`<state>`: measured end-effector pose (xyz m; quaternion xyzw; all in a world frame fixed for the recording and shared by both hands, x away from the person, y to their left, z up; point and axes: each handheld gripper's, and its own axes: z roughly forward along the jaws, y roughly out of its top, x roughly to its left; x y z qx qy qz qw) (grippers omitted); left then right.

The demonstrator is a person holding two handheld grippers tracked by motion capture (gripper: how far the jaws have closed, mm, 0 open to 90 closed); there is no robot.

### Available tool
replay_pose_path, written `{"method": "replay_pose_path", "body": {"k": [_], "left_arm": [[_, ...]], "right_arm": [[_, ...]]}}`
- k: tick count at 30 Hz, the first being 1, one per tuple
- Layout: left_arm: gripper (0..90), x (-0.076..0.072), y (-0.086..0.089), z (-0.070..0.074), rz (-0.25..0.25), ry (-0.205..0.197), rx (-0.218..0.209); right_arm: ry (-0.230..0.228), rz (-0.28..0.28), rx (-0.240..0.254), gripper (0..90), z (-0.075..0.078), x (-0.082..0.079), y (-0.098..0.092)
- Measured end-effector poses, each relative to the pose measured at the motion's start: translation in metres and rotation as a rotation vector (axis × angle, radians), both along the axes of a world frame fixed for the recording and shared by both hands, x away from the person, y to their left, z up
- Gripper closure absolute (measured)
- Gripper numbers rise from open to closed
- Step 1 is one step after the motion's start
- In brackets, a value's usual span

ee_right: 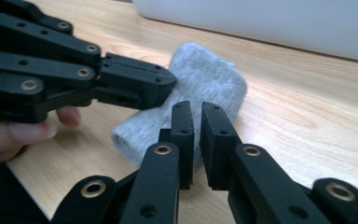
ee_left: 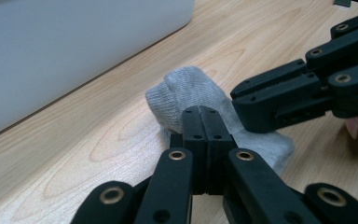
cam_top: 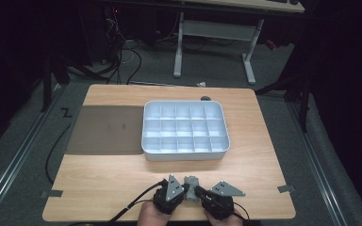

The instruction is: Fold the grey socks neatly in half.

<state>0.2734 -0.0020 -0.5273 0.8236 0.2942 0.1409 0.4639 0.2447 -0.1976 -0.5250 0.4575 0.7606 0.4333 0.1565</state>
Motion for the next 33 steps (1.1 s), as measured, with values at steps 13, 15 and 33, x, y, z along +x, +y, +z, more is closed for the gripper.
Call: {"method": "replay_pose_path", "body": {"k": [13,15,33], "left_arm": [[90.0,-0.004,-0.004,0.01,-0.005,-0.012,-0.045],[90.0,-0.003,-0.006,0.009,-0.001,-0.018,-0.025],[90.0,-0.002,0.002,-0.002,0.005,0.005,0.019]], "right_arm": [[-0.002,0.021,-0.067,89.5,-0.003,0.0,0.008],[-0.002,0.023,-0.066,89.6,-0.004,0.0,0.008],[0.067,0.0,0.052,66.6,0.003,0.004,-0.005]]}}
